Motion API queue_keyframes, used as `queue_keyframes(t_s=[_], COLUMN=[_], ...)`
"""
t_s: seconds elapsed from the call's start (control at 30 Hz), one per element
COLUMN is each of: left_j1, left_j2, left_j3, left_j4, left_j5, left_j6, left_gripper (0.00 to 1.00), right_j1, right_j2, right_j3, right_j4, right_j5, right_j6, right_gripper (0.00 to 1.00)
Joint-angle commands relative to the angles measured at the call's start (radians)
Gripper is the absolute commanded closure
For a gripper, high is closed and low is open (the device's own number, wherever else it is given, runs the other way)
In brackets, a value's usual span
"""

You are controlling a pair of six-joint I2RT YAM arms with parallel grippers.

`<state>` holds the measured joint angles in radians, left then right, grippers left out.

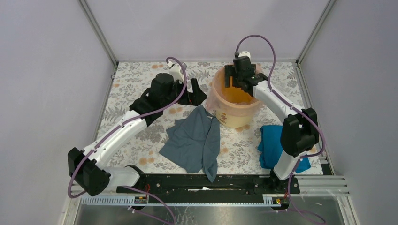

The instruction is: Put the trash bags into the trash bin

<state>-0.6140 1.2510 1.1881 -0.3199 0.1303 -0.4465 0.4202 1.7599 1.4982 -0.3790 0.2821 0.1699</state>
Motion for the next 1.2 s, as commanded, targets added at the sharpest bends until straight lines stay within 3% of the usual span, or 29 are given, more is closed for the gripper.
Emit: queue_keyframes(t_s=[0.0, 0.27, 0.4, 0.47, 0.57, 0.67, 0.83, 0.97, 1.17], left_j1=[0.002, -0.004, -0.005, -0.005, -0.004, -0.006, -0.007, -0.010, -0.012], left_j2=[0.036, 0.030, 0.039, 0.050, 0.092, 0.197, 0.342, 0.418, 0.494], left_j3=[-0.050, -0.072, -0.066, -0.046, 0.017, 0.120, 0.264, 0.342, 0.431], left_j4=[0.168, 0.191, 0.191, 0.192, 0.190, 0.168, 0.143, 0.133, 0.075], left_j5=[0.112, 0.119, 0.118, 0.120, 0.104, 0.100, 0.100, 0.112, 0.097], left_j6=[-0.106, -0.138, -0.156, -0.171, -0.201, -0.214, -0.210, -0.203, -0.176], left_gripper=[0.01, 0.01, 0.01, 0.01, 0.01, 0.01, 0.04, 0.03, 0.04], right_j1=[0.001, 0.000, -0.010, -0.037, -0.092, -0.101, -0.174, -0.165, -0.115], right_j2=[-0.012, -0.017, -0.016, -0.033, -0.039, -0.056, -0.105, -0.108, -0.121], right_j3=[-0.045, -0.067, -0.028, -0.026, 0.001, -0.011, -0.097, -0.079, -0.008], right_j4=[0.285, 0.328, 0.203, 0.137, 0.021, -0.039, 0.000, -0.018, -0.107], right_j5=[0.149, 0.159, 0.154, 0.082, -0.149, -0.141, -0.155, -0.238, -0.243], right_j6=[0.066, 0.054, 0.043, 0.068, 0.092, 0.073, 0.064, 0.025, 0.011], right_gripper=[0.00, 0.00, 0.00, 0.00, 0.00, 0.00, 0.00, 0.00, 0.00])
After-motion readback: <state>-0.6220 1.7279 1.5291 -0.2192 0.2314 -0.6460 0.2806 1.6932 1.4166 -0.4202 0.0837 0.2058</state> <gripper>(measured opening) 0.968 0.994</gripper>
